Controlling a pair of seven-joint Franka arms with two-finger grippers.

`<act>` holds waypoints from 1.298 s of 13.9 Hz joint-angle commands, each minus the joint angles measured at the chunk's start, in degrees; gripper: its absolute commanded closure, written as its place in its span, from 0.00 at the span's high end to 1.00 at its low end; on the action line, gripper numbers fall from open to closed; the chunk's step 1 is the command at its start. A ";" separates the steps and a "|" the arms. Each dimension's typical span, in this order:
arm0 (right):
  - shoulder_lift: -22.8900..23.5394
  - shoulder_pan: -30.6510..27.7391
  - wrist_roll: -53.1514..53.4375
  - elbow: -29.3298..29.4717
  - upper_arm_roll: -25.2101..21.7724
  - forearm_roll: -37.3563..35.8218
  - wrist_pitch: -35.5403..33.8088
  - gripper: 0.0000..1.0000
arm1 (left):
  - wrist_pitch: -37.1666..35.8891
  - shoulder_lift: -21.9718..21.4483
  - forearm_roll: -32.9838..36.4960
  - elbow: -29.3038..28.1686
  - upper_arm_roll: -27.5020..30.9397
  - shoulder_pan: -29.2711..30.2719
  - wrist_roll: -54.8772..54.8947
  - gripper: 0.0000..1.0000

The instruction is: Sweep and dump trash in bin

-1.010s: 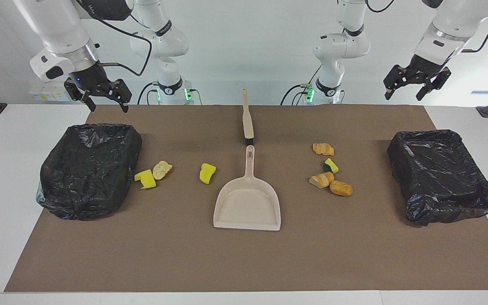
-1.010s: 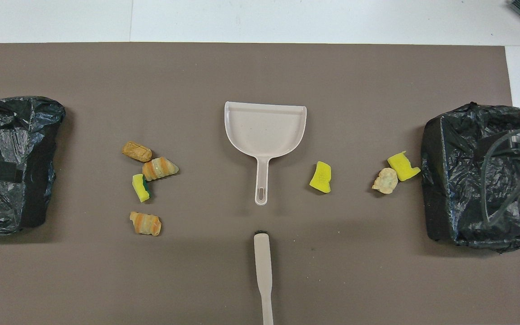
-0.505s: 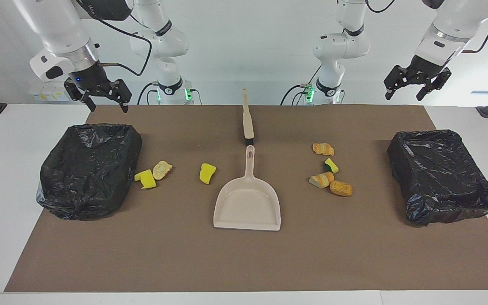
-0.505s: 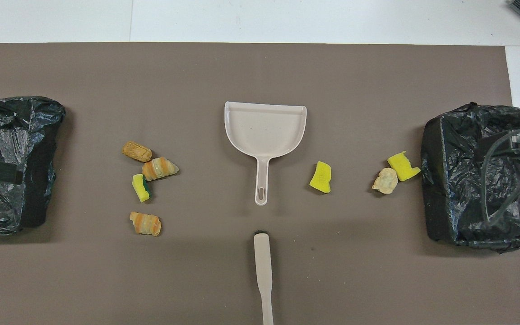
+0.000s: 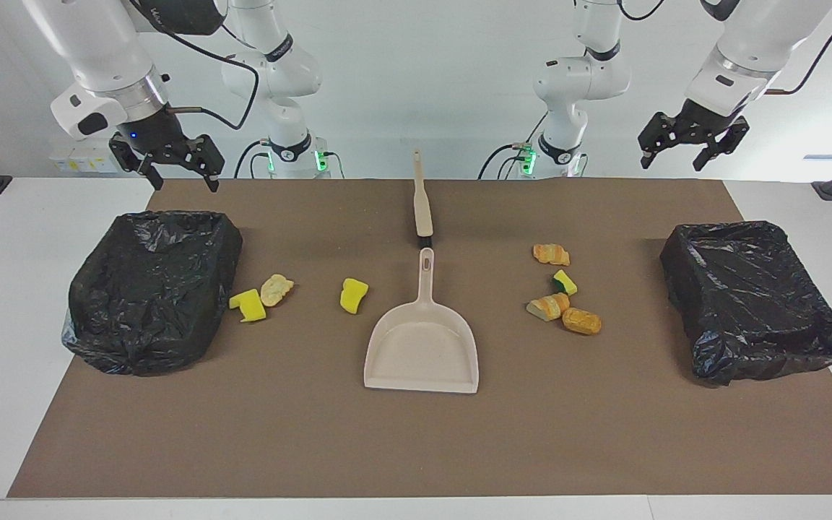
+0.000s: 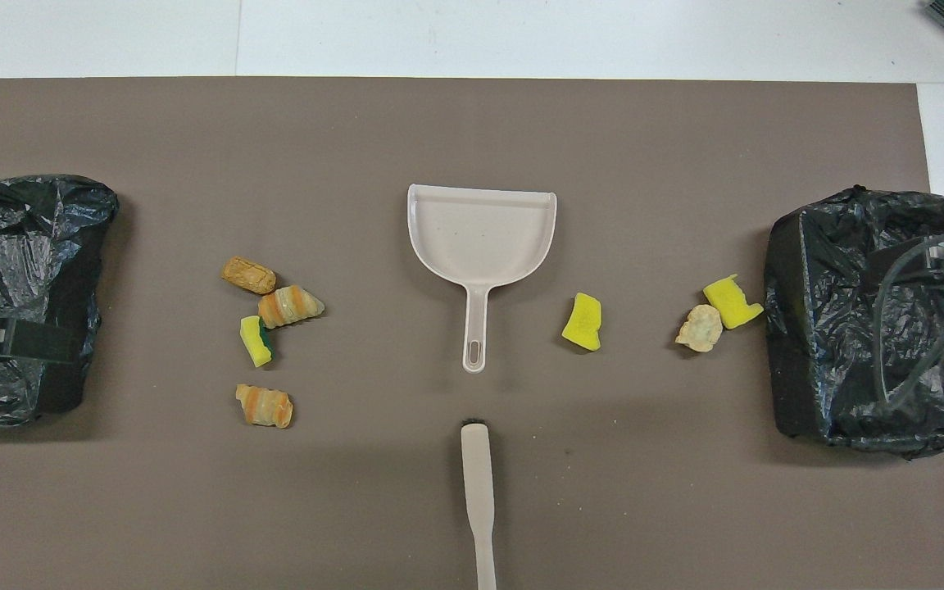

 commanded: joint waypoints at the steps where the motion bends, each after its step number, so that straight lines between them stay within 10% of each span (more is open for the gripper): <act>1: -0.13 0.34 0.74 0.35 0.26 0.70 -0.75 1.00 | 0.66 -5.92 -0.32 -7.11 -0.25 -2.86 -3.50 1.00; 18: 0.40 4.03 1.35 -3.25 0.53 1.05 4.17 1.00 | 20.67 -9.37 -4.01 -30.93 -0.33 -40.64 -43.40 1.00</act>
